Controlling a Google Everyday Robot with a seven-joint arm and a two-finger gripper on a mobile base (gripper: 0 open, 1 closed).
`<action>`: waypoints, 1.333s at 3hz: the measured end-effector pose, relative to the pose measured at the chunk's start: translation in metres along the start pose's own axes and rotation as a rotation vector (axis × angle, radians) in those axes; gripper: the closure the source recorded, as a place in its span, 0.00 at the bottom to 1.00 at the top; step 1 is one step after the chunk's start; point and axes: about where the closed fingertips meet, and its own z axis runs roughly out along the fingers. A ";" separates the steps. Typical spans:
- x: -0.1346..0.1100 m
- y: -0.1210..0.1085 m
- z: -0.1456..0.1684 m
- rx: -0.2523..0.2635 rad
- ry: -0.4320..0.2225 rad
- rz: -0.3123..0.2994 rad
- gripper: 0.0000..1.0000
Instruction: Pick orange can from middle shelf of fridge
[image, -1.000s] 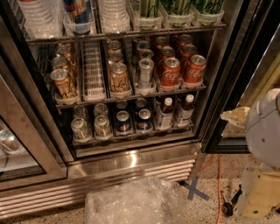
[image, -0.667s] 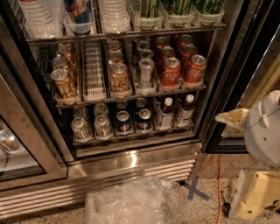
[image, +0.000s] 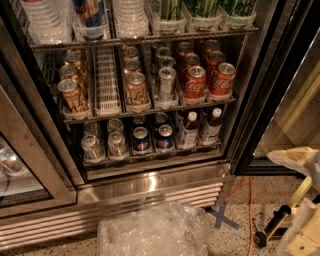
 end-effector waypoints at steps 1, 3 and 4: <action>0.037 -0.012 0.010 -0.089 -0.216 0.206 0.00; 0.051 -0.012 0.020 -0.255 -0.528 0.490 0.00; 0.034 -0.012 0.017 -0.316 -0.524 0.437 0.00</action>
Offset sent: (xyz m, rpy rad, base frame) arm 0.0057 -0.0494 -0.0483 0.8369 0.3916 -0.3935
